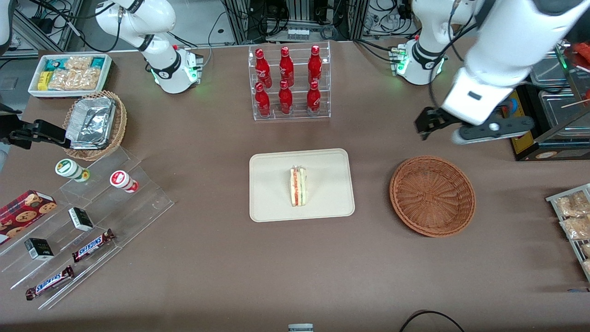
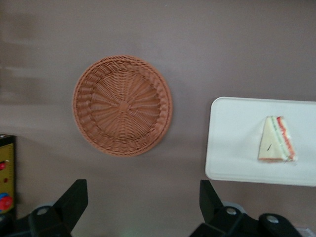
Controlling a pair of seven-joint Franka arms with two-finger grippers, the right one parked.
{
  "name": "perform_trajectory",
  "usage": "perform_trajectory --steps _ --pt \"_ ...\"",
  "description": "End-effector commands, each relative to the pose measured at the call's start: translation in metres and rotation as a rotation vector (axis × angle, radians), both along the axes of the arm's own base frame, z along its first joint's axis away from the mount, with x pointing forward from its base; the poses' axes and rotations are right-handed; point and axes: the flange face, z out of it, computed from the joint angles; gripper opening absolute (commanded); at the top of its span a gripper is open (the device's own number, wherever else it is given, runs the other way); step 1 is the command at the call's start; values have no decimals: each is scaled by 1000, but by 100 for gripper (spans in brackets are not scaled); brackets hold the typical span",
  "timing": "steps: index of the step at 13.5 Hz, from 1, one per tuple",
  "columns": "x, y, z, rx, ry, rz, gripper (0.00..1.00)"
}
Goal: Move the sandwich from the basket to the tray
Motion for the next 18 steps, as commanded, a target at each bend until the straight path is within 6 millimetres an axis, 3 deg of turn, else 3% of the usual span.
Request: perform_trajectory --steps 1,3,7,10,12,15,18 --pt "-22 46 7 -40 23 -41 100" --pt "-26 76 6 -35 37 -100 100" --pt "-14 124 5 -52 32 -80 100" --pt "16 130 6 -48 22 -121 100" --pt "15 144 13 -46 10 -100 100" --pt "30 144 19 -48 -10 -120 100" --pt "26 151 23 -40 -3 -115 100"
